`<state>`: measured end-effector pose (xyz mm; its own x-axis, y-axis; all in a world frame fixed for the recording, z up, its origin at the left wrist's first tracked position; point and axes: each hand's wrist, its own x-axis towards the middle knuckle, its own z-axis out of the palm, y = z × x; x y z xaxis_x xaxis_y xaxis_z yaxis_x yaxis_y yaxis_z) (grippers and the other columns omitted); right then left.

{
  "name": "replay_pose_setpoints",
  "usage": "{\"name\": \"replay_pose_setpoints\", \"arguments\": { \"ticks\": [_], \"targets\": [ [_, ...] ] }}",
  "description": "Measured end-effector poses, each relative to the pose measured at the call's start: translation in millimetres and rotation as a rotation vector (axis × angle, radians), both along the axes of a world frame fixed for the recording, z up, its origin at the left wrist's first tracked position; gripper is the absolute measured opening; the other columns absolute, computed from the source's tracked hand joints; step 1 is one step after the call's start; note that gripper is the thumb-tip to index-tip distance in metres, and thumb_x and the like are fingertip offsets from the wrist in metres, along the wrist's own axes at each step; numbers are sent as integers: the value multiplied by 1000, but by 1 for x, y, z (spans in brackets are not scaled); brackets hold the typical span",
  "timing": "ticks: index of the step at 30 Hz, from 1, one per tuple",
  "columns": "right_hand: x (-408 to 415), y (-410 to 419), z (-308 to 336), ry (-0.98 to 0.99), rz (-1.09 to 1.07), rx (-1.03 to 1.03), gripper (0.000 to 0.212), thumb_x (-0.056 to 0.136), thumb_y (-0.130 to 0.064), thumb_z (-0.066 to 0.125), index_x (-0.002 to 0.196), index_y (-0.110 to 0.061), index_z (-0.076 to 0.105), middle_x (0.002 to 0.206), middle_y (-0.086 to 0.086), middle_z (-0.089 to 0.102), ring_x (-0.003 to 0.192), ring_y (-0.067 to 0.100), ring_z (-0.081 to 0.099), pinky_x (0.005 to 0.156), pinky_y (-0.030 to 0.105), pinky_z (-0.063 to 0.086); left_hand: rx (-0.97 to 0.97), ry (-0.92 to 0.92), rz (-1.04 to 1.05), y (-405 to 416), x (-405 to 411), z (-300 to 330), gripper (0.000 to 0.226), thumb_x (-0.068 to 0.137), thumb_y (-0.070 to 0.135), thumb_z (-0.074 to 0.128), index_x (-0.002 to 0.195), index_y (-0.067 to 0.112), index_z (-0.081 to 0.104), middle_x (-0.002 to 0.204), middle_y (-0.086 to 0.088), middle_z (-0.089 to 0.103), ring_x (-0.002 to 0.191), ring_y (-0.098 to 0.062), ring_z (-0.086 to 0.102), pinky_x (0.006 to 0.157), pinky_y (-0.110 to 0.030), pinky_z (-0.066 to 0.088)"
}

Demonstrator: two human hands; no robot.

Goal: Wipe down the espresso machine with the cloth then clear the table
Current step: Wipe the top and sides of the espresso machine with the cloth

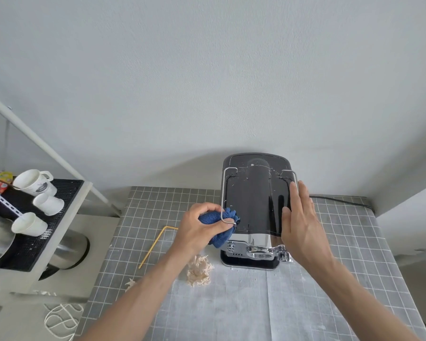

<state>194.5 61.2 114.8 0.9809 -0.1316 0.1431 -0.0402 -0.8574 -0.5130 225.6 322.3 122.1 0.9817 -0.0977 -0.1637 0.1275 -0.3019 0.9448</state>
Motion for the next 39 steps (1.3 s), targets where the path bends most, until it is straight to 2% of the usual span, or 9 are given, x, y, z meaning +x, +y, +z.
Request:
{"name": "replay_pose_setpoints", "arguments": {
  "ticks": [4,8,11,16,20,23,30,35,39],
  "targets": [
    [0,0,0,-2,-1,12,58,108,-28,25,162,-22,3,171,4,0,157,27,11,113,55,41,-38,-96,114,-8,-4,-7,27,72,46,93,91,37,77,106,13,69,98,-5,69,86,-24,55],
    [-2,1,3,7,-2,13,59,108,-29,26,162,-24,4,171,3,0,156,30,15,110,54,46,-88,-156,213,-16,-6,-15,25,76,46,91,95,35,77,106,9,71,101,-9,69,88,-29,57],
    [-2,1,3,8,6,0,58,108,-27,26,162,-22,4,171,5,1,156,29,14,111,56,44,-89,-193,290,-24,7,-16,23,79,43,90,97,35,79,105,10,72,102,-7,69,88,-27,56],
    [-1,4,2,4,-26,-25,57,109,-24,27,162,-16,7,170,11,6,157,27,10,114,56,40,-56,-126,154,-17,14,-9,25,80,36,89,101,40,76,110,11,69,100,1,66,83,-14,52],
    [-1,5,2,5,-32,-7,58,109,-24,26,162,-16,6,171,9,5,157,25,10,114,55,41,-97,15,12,3,-5,-11,35,78,37,91,108,41,74,117,13,69,106,-5,68,91,-25,57],
    [-1,2,1,9,-12,5,59,109,-27,25,162,-21,2,171,3,0,157,26,10,112,53,44,-154,38,59,2,-8,-13,32,78,33,92,105,39,77,114,10,73,105,-11,71,92,-34,60],
    [-1,0,0,-1,2,14,59,108,-27,27,162,-25,3,171,2,0,152,34,28,102,56,51,-171,-9,200,-22,46,-8,22,79,29,91,98,31,80,95,11,79,92,-7,75,86,-32,62],
    [-1,3,2,-9,-12,8,58,109,-26,26,162,-23,3,171,5,3,156,28,15,110,55,45,-192,-23,205,-30,79,-6,23,79,29,91,99,30,79,92,9,80,88,-8,76,80,-28,61],
    [-1,5,2,-11,-26,-4,58,109,-23,26,162,-19,4,170,10,7,157,25,11,115,53,40,-132,15,131,-19,61,-11,29,78,37,90,104,37,77,101,13,77,97,-7,74,86,-30,61]
  ]
}}
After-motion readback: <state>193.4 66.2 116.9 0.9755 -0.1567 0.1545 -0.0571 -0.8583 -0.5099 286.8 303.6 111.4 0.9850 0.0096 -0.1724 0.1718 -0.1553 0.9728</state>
